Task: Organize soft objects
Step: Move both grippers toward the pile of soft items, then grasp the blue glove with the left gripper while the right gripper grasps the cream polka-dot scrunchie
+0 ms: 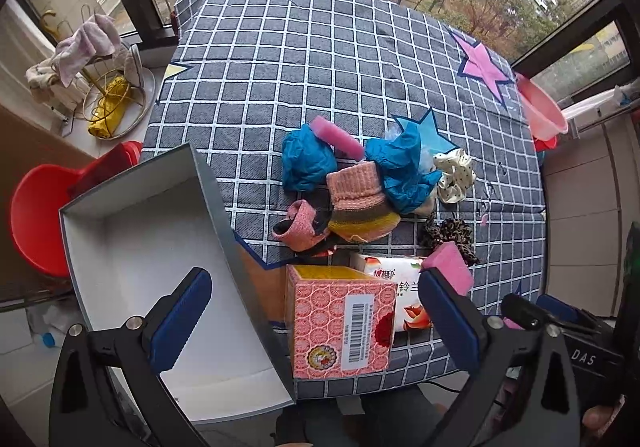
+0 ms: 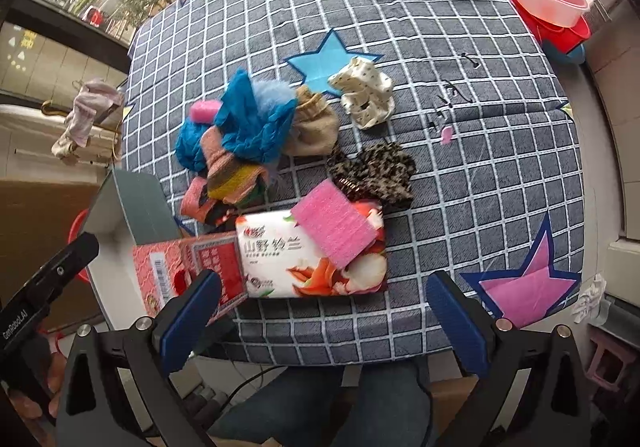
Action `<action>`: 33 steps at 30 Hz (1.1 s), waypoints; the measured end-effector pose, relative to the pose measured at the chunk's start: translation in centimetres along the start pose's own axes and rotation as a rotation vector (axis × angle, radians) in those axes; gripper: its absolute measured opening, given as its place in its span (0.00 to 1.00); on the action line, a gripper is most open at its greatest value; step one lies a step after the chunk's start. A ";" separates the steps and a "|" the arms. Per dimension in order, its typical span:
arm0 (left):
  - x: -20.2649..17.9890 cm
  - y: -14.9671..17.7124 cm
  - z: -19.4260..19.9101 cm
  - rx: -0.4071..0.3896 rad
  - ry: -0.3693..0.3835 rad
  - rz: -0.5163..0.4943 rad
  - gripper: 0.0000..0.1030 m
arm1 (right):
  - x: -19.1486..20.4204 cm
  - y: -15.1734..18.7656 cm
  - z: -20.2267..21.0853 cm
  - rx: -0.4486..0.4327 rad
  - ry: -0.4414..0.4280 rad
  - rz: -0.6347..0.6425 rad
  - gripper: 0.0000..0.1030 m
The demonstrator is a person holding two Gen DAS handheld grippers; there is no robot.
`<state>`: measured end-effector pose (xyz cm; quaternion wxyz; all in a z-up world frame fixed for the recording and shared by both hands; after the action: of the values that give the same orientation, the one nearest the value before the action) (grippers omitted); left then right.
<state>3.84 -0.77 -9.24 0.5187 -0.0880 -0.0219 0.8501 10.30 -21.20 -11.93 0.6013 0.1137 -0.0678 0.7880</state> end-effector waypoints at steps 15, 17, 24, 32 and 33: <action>-6.8 -5.3 -5.2 0.053 -0.166 -0.022 1.00 | -6.9 -3.9 -3.9 0.060 0.005 -0.012 1.00; -7.2 -6.0 -6.4 0.054 -0.182 -0.008 1.00 | -7.5 -5.0 -4.7 0.064 0.005 -0.015 1.00; -8.6 -7.8 -10.8 0.070 -0.217 0.013 0.95 | -7.9 -9.8 -7.3 0.041 0.006 0.027 1.00; -8.1 -8.7 -13.8 0.091 -0.257 0.000 0.82 | -6.0 -14.9 -11.1 0.013 -0.001 0.123 1.00; -8.0 -8.8 -14.1 0.098 -0.256 -0.002 0.78 | -5.6 -15.3 -11.6 0.011 0.002 0.139 1.00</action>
<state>17.59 -4.58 -21.00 0.5160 0.0469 -0.0464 0.8540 25.30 -19.53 -25.03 0.5447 0.1114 -0.0706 0.8282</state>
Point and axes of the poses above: each gripper's, at about its wrist camera, not at the fingertips, and z roughly against the way its jaws point, x to its left, y to its underside, the point moved 8 cm from there along -z, roughly the way its jaws point, and after that the axes turned 2 degrees about x, right-handed, at the moved point
